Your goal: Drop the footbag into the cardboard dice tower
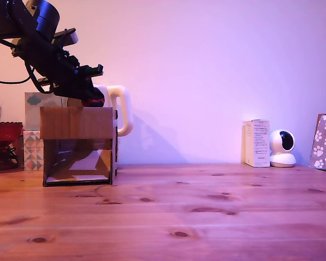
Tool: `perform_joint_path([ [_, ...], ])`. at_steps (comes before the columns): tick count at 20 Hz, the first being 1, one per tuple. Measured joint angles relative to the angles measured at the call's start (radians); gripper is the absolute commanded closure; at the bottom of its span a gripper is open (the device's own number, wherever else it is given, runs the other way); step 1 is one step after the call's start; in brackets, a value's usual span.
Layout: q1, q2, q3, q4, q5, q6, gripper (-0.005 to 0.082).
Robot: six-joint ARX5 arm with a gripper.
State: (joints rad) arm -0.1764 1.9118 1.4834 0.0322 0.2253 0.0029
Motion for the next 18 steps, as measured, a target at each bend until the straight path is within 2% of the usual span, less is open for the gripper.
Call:
perform_joint_path([
  [2, 0.001, 0.0, 0.001, 0.002, 0.0, 0.0, 0.0183],
  [3, 0.001, 0.0, 0.006, -0.003, 0.001, 0.0, 0.0128],
  [7, 0.001, 0.0, 0.1, -0.092, 0.002, 0.0, 0.0145],
  [8, 0.001, 0.0, 0.127, -0.125, 0.002, 0.0, 0.0212],
  [9, 0.001, 0.0, 0.15, -0.16, 0.003, 0.001, 0.0346],
  [11, 0.001, -0.001, 0.172, -0.237, 0.01, 0.001, 0.0708],
  [12, 0.001, -0.004, 0.173, -0.277, 0.02, 0.001, 0.0789],
  [13, 0.001, -0.006, 0.173, -0.321, 0.034, 0.001, 0.077],
  [15, 0.001, -0.01, 0.173, -0.383, 0.061, 0.001, 0.079],
  [18, -0.003, -0.042, 0.166, -0.424, 0.079, 0.003, 0.079],
])
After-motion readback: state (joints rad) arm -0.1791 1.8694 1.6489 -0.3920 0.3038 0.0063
